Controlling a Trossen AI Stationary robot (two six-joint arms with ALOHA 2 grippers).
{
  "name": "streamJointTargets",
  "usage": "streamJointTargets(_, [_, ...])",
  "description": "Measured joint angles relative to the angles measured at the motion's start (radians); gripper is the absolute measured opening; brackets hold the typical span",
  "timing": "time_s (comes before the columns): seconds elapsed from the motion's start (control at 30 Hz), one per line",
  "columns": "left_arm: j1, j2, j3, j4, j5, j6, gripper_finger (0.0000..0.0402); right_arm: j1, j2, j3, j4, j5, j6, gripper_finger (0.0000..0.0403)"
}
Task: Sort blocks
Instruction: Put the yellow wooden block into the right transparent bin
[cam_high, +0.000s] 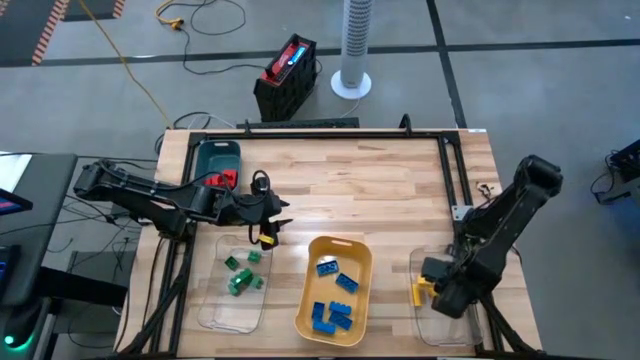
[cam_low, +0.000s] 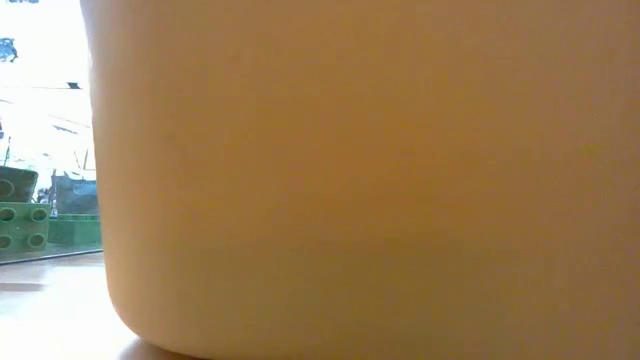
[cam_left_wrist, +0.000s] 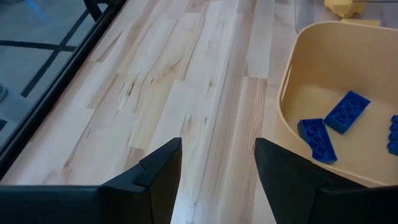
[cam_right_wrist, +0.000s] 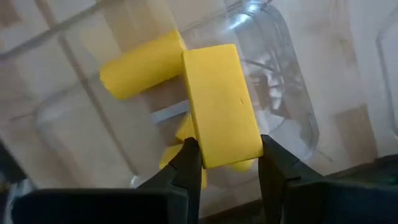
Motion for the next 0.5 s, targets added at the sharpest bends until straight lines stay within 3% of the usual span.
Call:
streamJointTargets(0.17, [0.0,0.0,0.0,0.001,0.0,-0.007,0.0197,-0.038,0.078,0.0,0.022,-0.002,-0.026,0.0127])
streamJointTargets(0.5, [0.0,0.0,0.0,0.013,0.0,0.002,0.0196,-0.113,0.131,0.0,0.015,-0.049,-0.105,0.022])
